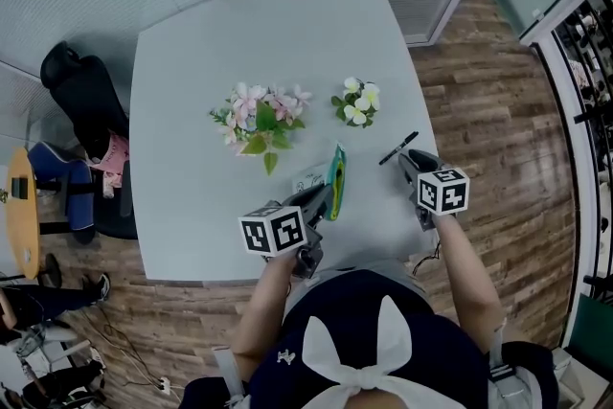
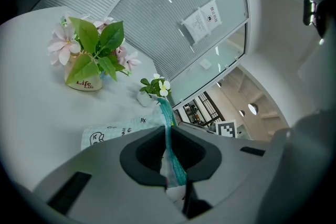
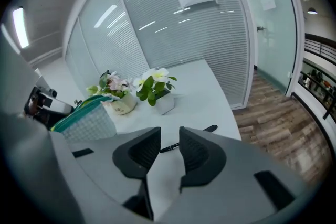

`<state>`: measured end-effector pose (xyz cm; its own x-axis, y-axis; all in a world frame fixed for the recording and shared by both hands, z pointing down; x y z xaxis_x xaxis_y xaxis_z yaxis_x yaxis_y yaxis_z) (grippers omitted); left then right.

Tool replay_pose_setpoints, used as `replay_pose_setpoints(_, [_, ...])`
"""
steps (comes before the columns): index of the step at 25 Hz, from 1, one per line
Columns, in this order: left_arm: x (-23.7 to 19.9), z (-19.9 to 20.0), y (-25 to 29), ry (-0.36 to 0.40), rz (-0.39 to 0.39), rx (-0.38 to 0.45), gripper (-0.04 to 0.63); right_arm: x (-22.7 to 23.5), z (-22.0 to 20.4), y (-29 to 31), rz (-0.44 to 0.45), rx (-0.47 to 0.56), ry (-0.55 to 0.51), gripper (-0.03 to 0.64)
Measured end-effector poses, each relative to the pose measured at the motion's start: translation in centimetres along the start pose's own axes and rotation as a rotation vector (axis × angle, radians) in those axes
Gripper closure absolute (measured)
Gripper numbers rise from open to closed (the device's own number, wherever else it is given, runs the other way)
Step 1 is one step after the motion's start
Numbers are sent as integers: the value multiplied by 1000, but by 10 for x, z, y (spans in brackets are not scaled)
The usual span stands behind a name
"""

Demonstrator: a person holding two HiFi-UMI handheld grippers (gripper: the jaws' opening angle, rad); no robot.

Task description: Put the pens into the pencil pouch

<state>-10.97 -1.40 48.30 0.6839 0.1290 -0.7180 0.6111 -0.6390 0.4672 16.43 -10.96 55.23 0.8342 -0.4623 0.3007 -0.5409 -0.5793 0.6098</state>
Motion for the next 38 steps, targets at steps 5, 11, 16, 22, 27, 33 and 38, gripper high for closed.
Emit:
replay_pose_setpoints(5, [-1,1,3,-8,-8,-11,546,20,2,9,-39,7,108,500])
replay_pose_setpoints(11, [-3,3,8,-26,-17,-21,546,42,2,24,-95,-13,206,491])
replay_pose_setpoints(16, [-4,4,11,-44,-27,-23,546,63,0,37,-163,-2,342,492])
replay_pose_setpoints(22, [-5,4,15,-59,-41,-34,548,81,-5,46,-257,2,480,497])
replay_pose_setpoints(27, [-5,3,16,-60,-45,-45,548,85,-6,53,-301,-12,528,499])
replay_pose_setpoints(33, [-7,5,17,-61,-56,-52,548,85,0,59,-350,-22,544,511])
replay_pose_setpoints(38, [-8,5,17,-59,-58,-56,548,80,3,63,-355,-64,505,525])
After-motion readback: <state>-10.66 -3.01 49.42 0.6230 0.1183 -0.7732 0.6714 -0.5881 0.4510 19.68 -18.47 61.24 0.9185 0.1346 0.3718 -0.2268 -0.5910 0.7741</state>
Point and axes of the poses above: the fingertips, and each gripper's own axes: y forward along the fingers, x to its right, z out of its top, the point moved 8 cm from there along -y, backward along the fingers, and after that the axes turned 3 degrees about x, right-handed, at the moved point
